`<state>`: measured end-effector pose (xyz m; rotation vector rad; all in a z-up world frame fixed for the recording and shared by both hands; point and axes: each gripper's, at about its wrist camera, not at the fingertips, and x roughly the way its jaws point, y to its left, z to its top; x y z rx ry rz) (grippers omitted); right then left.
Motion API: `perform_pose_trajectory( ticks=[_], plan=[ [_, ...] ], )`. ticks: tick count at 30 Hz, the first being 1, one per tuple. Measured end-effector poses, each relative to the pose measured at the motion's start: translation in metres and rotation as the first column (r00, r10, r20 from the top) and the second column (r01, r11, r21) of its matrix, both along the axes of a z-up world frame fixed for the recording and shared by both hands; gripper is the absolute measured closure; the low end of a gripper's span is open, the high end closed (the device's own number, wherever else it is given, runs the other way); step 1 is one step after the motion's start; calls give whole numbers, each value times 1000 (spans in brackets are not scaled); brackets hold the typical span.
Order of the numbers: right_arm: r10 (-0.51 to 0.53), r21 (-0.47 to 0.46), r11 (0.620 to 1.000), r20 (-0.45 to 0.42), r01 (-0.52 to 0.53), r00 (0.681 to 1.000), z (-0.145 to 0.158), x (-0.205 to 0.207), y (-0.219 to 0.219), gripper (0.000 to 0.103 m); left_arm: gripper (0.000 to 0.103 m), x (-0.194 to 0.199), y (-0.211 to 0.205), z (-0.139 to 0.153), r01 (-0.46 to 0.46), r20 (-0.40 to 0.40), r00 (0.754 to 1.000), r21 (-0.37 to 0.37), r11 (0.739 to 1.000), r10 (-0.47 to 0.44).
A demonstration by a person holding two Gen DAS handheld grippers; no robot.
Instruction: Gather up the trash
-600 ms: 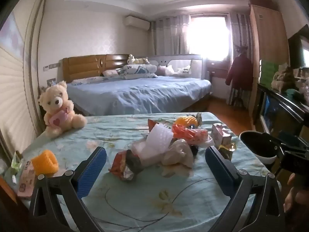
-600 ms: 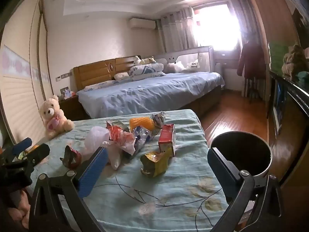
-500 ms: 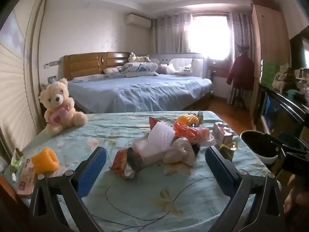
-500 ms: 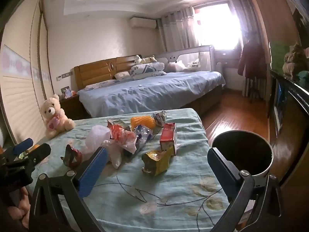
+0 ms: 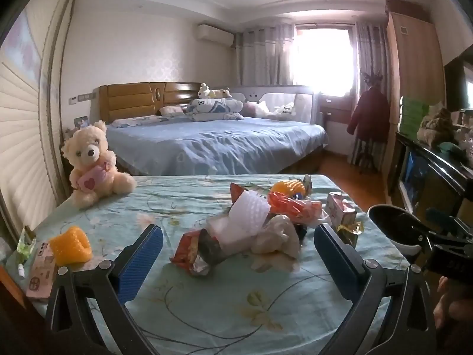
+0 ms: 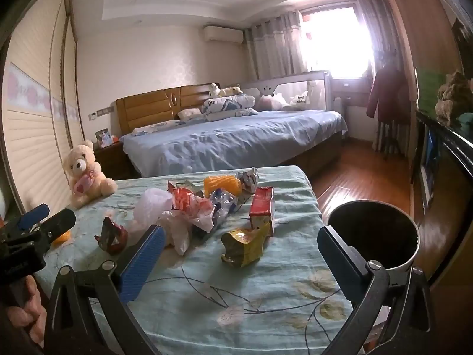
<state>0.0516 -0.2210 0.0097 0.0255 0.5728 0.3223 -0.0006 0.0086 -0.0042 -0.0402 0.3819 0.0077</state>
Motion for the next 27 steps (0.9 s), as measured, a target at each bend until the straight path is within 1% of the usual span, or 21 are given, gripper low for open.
perform_pose_trajectory(
  ticks=[27],
  plan=[
    [6,0,1000,-20,-6,1000,-3,2,2,0,1,8,-4,3,15,-23,1000,2,1000,-15]
  ],
)
